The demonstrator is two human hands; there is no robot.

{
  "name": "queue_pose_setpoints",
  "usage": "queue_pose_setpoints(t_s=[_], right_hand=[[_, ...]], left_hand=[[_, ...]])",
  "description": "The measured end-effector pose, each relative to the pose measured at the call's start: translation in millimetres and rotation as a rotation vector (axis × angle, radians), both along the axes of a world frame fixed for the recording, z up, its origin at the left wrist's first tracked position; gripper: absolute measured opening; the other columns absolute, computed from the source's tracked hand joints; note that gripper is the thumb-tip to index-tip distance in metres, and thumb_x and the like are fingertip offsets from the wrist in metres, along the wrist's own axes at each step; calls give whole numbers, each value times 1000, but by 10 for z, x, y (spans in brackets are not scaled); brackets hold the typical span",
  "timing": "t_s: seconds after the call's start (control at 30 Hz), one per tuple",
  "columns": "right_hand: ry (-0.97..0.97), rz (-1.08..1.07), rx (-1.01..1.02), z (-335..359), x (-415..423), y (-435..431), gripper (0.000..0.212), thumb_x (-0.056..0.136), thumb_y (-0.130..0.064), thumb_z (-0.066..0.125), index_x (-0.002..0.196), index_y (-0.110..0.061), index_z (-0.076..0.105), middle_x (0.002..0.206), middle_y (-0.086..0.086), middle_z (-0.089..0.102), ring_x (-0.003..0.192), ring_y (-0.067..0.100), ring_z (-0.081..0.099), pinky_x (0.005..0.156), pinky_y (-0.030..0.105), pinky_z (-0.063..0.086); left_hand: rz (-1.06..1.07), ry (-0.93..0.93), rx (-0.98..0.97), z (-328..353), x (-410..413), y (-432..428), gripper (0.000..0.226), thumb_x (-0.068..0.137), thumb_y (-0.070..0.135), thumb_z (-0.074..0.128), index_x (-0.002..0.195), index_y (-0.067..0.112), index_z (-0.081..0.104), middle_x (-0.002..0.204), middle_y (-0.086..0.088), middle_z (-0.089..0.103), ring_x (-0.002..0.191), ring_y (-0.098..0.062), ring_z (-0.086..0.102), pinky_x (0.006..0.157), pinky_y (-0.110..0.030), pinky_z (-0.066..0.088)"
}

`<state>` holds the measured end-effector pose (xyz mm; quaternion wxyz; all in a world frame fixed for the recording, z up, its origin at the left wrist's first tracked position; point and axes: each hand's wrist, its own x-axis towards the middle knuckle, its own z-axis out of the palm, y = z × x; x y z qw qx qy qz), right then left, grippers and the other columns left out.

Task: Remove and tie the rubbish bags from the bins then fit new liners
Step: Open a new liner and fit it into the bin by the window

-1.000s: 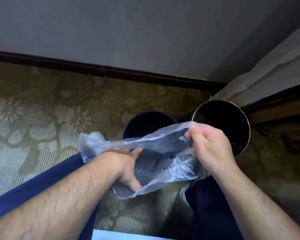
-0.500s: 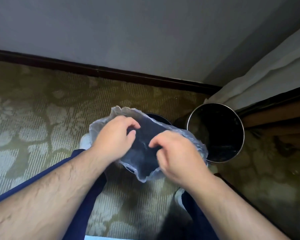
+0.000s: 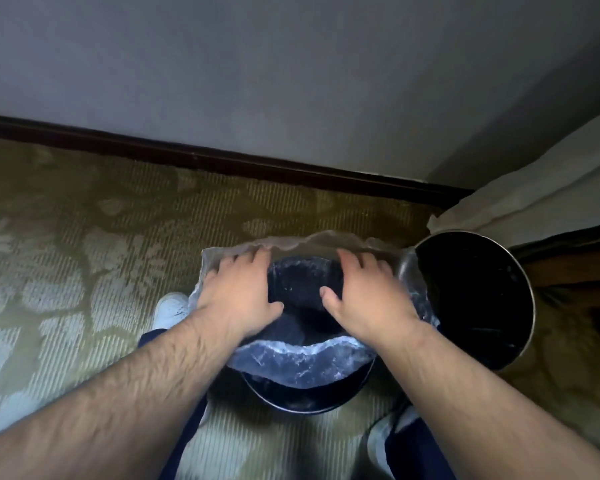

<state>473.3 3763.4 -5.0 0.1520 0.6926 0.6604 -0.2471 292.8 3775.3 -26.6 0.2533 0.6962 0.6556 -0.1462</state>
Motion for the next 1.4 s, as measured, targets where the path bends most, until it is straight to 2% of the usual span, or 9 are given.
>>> queue_pose_setpoints(t_s=[0.2,0.4,0.63,0.83,0.97,1.07,1.13,1.3,1.4], right_hand=[[167,-242,-247,-288,134,147,50,92,-46,59,133,-20,49,123,5,64,107,28,64,91,37,55],[272,-515,-309,-480,375,-88,56,86,-46,66,130,-15,49,108,0,64,88,20,61,64,26,47],[619,-986,-564,-454,388,-819,40,89,-48,68,117,-20,65,98,8,77,75,30,76,67,40,63],[1113,-1274,-401,-602,395,-1132,42,90,-38,71,128,-27,57,114,-1,75,101,20,74,89,43,57],[1012,-1380,-41,-747,369,-1198,51,90,-40,70,136,-25,54,124,0,70,106,13,70,92,36,54],[599,-1333,217,-712,331,-1288,35,91,-50,60,111,-22,62,108,0,67,99,18,62,89,35,44],[412,-1268,341,-623,279,-1294,23,96,-45,51,94,-23,57,103,2,61,98,24,56,87,37,40],[432,-1520,23,-730,93,-1375,71,89,-71,26,91,-12,66,94,12,71,88,36,69,83,51,58],[798,-1754,-138,-738,-69,-1387,56,96,-66,39,92,-18,67,94,9,75,88,33,73,83,50,61]], left_hand=[[125,-72,-93,-413,-104,93,96,70,53,67,150,34,18,111,-4,69,100,-28,64,85,-39,55],[330,-204,-142,-512,-208,-43,79,77,33,74,144,17,35,111,-5,66,96,-26,64,82,-28,48],[794,-470,-504,-482,-418,-711,68,75,23,83,123,14,35,106,-12,65,73,-21,63,61,-32,52],[886,-780,-585,-580,-423,-823,96,46,42,94,128,31,47,115,3,72,105,-19,69,97,-40,51],[839,-876,-453,-621,-420,-790,73,75,11,83,134,32,46,117,6,69,107,-11,66,101,-33,48],[911,-756,-278,-596,-410,-830,85,66,53,79,137,25,42,126,3,61,114,-12,60,102,-34,47],[897,-596,-87,-554,-402,-848,74,69,63,74,124,22,46,116,0,60,104,-14,61,84,-26,48],[1109,-642,-584,-446,-288,-917,78,67,89,51,115,28,62,110,6,73,97,-19,72,71,-33,60],[1181,-729,-661,-499,-237,-947,69,72,82,58,120,31,61,113,7,73,104,-21,69,87,-42,56]])
